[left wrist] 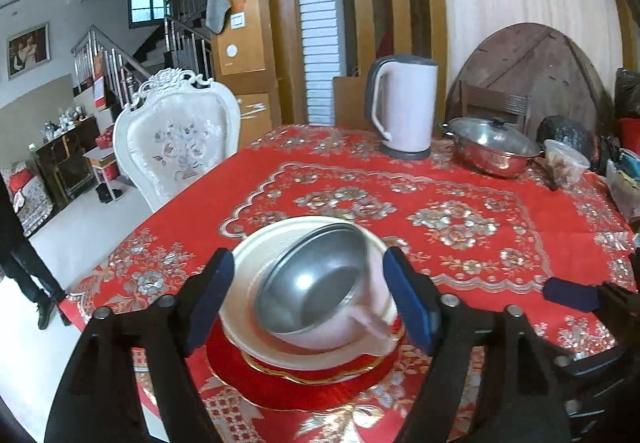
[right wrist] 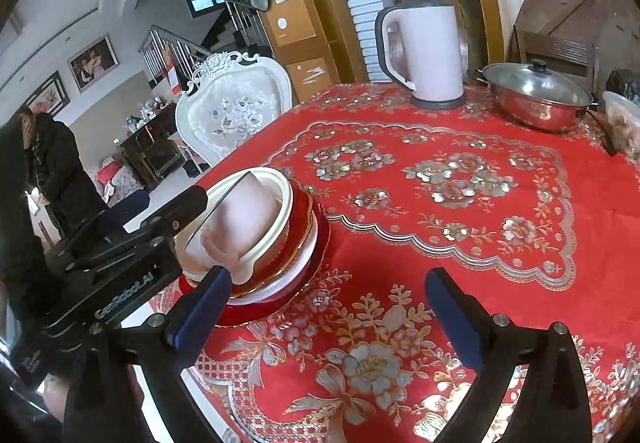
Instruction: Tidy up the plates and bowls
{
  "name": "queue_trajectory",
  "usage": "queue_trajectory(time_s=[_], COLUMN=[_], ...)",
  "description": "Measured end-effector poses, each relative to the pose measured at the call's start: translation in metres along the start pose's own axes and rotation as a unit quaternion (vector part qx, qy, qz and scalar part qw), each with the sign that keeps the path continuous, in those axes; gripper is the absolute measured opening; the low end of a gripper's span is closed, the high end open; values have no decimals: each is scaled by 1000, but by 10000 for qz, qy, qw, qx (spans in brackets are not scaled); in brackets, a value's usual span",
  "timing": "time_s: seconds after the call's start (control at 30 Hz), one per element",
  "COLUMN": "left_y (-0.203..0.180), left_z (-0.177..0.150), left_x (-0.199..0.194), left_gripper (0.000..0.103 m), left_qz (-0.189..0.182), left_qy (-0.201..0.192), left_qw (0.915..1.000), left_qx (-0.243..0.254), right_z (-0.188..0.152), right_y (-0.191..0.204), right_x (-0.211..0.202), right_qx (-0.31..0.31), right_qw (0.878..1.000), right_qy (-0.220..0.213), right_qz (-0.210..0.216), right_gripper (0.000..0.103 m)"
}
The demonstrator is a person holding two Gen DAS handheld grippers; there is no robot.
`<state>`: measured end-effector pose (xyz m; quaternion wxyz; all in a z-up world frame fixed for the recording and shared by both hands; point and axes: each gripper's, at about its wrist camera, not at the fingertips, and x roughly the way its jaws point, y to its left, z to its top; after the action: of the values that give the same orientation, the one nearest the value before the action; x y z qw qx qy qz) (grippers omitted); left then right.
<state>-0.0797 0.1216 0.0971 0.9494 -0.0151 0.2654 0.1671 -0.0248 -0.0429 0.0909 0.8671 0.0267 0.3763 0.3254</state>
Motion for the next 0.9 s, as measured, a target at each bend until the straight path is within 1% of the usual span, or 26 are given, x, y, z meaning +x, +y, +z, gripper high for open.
queue_trajectory(time_s=[0.17, 0.37, 0.53, 0.63, 0.67, 0.8, 0.9], left_y=[-11, -16, -2, 7, 10, 24, 37], left_z=[-2, -9, -12, -13, -14, -16, -20], left_x=[-2, -2, -5, -5, -5, 1, 6], left_gripper=[79, 79, 79, 84, 84, 84, 84], left_qz=[-111, -29, 144, 325, 361, 483, 582], left_qy=[21, 27, -3, -67, -86, 1, 35], left_qw=[9999, 10000, 9999, 9994, 9992, 9985, 9973], left_qx=[30, 67, -90, -141, -158, -275, -437], right_z=[-4, -5, 0, 3, 4, 6, 6], right_y=[-11, -10, 2, 12, 14, 30, 39], right_x=[-5, -6, -3, 3, 5, 12, 19], right_qx=[94, -12, -196, -295, -313, -529, -612], right_qw=[9999, 9997, 9992, 9987, 9986, 9957, 9950], right_qy=[-5, -21, -99, -146, -157, -324, -355], right_qz=[-94, -253, -325, -385, -406, -688, -699], right_gripper=[100, 100, 101, 102, 102, 102, 102])
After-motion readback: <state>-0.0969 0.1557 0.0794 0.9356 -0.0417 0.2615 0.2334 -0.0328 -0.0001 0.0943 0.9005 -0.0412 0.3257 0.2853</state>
